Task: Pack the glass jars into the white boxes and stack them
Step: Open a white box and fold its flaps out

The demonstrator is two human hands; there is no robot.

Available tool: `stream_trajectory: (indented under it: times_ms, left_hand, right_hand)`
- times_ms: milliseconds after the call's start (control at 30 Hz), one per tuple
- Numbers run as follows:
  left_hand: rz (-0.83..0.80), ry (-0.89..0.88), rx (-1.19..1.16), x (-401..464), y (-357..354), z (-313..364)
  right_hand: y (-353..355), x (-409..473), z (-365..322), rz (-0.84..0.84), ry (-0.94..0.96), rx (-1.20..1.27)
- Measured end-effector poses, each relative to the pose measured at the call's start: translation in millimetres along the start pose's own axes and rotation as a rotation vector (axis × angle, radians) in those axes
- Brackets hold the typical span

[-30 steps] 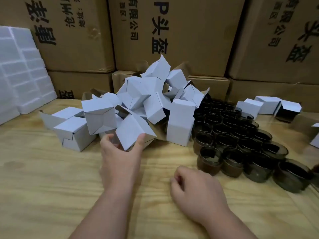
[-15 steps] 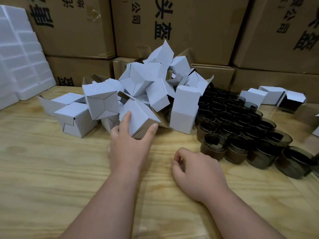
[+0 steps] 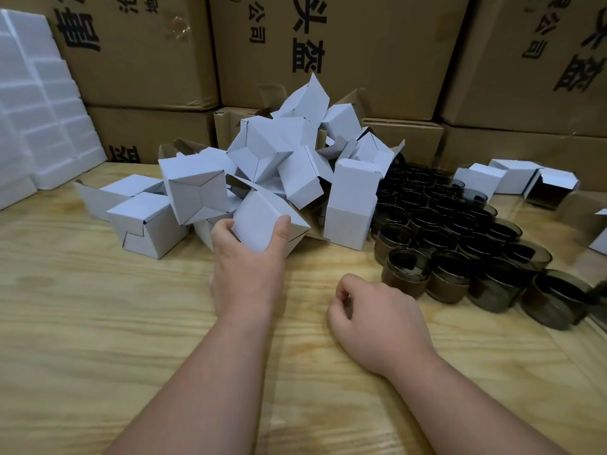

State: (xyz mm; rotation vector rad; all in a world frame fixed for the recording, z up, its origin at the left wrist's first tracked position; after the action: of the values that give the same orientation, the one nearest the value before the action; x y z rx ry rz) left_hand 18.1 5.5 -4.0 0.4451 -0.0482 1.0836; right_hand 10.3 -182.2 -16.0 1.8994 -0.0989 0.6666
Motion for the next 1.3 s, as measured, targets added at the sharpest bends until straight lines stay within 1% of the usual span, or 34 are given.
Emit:
stream_trajectory:
  times_ms: [200, 333, 433, 500, 567, 633, 700, 800, 867, 933, 1033, 1200, 1300]
  left_hand:
    - [-0.015, 0.046, -0.125, -3.5, 7.6, 1.7]
    - [-0.059, 0.047, -0.213, -12.5, 16.9, 2.7]
    - [-0.159, 0.043, -0.263, -25.0, 26.8, 4.3]
    - [-0.239, 0.020, -0.257, -35.7, 35.6, 5.3]
    - [-0.299, -0.051, -0.193, -46.6, 44.8, 4.6]
    - [-0.334, -0.149, -0.106, -57.8, 52.5, 2.1]
    - [-0.368, -0.257, -0.069, -69.1, 59.2, -1.2]
    - [-0.443, -0.450, -0.043, -83.3, 71.1, -6.6]
    - [-0.451, -0.517, -0.082, -86.8, 78.5, -9.0]
    - [-0.447, -0.516, -0.149, -86.2, 82.7, -8.2]
    - [-0.462, -0.441, -0.212, -85.2, 83.1, -5.0]
    - [-0.460, -0.412, -0.303, -82.9, 83.2, -1.1]
    - [-0.387, -0.418, -0.296, -81.5, 79.2, -2.8]
  right_hand:
    - [1.3, 0.4, -1.0, -0.010, -0.009, -0.008]
    - [2.0, -0.7, -1.5, 0.003, -0.015, -0.006]
    - [4.8, -1.2, -1.4, 0.019, -0.028, 0.011]
    - [8.6, -3.4, -0.1, 0.023, -0.047, 0.066]
    - [13.7, -8.7, 2.2, 0.058, -0.093, 0.222]
    - [19.7, -16.3, 5.3, 0.120, -0.151, 0.470]
    - [24.2, -23.2, 6.6, 0.121, -0.181, 0.676]
    - [28.7, -30.1, 4.1, 0.053, -0.170, 0.802]
    - [31.4, -30.5, 2.0, 0.048, -0.179, 0.859]
    - [34.9, -30.4, -1.3, 0.057, -0.164, 0.867]
    - [36.0, -31.3, -2.1, 0.064, -0.153, 0.827]
    - [34.4, -30.2, -3.0, 0.173, -0.113, 0.720]
    - [28.6, -30.9, -2.1, 0.186, -0.133, 0.679]
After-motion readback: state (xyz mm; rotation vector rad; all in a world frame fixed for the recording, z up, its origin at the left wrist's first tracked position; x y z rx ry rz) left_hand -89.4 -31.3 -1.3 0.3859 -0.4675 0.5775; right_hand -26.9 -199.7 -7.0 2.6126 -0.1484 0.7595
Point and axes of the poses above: each hand's wrist, its own x-axis towards the middle knuckle, its own y-axis out of the back of the hand, z = x × y, the point moved 1 cm from there along x, towards the middle knuckle, and after that the axes turned 13 degrees about z, right-handed, at the moved point
